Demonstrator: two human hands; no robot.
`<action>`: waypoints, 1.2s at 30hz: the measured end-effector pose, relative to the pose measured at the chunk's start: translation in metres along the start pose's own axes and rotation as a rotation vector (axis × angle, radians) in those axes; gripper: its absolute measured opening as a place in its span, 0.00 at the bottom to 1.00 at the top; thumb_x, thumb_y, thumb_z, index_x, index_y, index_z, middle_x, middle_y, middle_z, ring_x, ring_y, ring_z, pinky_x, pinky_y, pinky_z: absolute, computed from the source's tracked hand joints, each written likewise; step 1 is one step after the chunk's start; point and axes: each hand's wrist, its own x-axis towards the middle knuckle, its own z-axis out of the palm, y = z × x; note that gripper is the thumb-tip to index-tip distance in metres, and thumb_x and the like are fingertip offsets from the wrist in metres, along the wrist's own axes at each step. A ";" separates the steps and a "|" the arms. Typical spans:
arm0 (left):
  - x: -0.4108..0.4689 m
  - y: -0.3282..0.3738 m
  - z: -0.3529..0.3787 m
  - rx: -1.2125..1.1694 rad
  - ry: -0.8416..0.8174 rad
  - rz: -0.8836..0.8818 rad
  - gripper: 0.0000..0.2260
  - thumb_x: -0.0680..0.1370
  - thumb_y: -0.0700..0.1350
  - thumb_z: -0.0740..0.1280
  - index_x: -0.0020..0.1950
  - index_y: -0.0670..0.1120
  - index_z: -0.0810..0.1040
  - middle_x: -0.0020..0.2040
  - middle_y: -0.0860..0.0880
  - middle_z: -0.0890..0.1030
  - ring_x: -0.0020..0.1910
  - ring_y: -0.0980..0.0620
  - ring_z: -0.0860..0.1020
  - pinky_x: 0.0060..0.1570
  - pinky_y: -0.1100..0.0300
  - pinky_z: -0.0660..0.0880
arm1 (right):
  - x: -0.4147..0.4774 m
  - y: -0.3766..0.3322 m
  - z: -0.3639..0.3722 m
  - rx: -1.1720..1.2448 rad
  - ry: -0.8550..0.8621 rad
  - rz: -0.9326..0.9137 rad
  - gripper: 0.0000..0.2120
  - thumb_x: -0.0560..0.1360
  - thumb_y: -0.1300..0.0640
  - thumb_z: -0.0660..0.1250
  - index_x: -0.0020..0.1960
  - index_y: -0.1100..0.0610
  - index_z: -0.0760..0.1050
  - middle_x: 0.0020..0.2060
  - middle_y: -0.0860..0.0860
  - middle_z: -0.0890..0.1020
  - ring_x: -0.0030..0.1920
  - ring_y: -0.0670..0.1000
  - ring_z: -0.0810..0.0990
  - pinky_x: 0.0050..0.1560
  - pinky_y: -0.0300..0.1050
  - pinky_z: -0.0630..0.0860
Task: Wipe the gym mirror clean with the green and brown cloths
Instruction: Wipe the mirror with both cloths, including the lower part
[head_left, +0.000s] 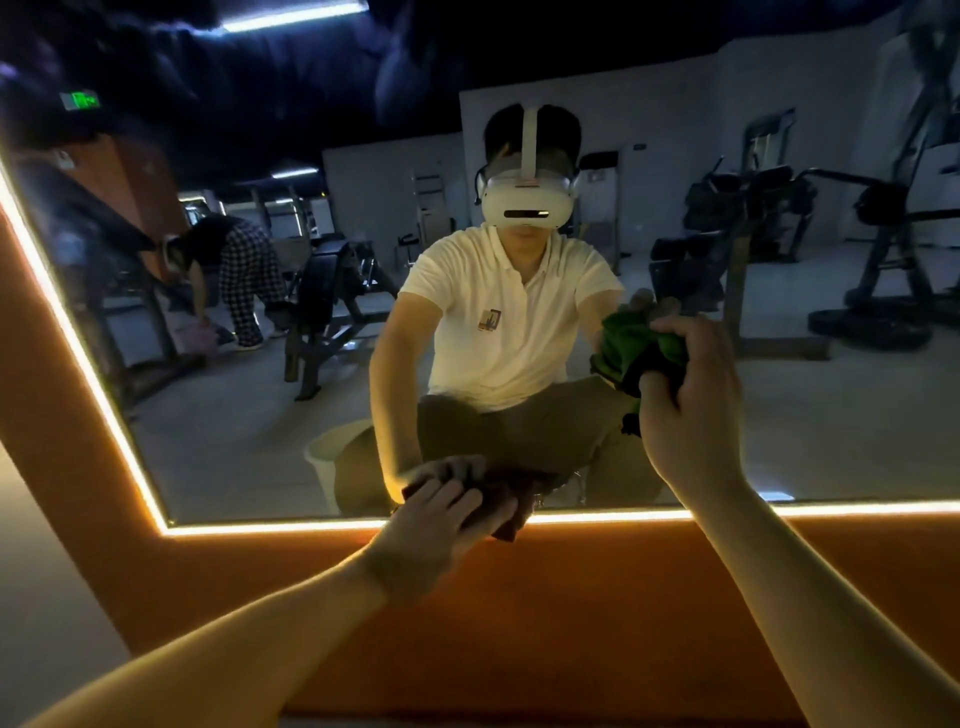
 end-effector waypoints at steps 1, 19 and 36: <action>0.002 -0.008 -0.006 0.021 -0.016 0.031 0.25 0.81 0.41 0.56 0.80 0.49 0.65 0.53 0.47 0.77 0.51 0.47 0.75 0.54 0.46 0.78 | -0.001 0.001 -0.002 -0.003 -0.001 0.001 0.16 0.76 0.61 0.61 0.63 0.59 0.71 0.56 0.56 0.74 0.48 0.46 0.74 0.42 0.41 0.75; 0.075 0.029 -0.004 -0.111 0.257 -0.307 0.26 0.79 0.41 0.62 0.79 0.48 0.67 0.59 0.42 0.70 0.55 0.43 0.73 0.57 0.42 0.78 | -0.005 0.024 -0.007 -0.070 -0.024 0.031 0.17 0.77 0.66 0.64 0.66 0.60 0.71 0.61 0.56 0.74 0.53 0.37 0.69 0.47 0.23 0.70; 0.166 -0.065 -0.091 -0.018 0.589 -0.556 0.20 0.83 0.45 0.67 0.75 0.46 0.75 0.61 0.35 0.75 0.56 0.42 0.72 0.56 0.51 0.69 | -0.007 0.029 -0.010 -0.058 0.047 0.019 0.16 0.76 0.70 0.65 0.63 0.63 0.71 0.56 0.57 0.77 0.50 0.34 0.73 0.48 0.24 0.71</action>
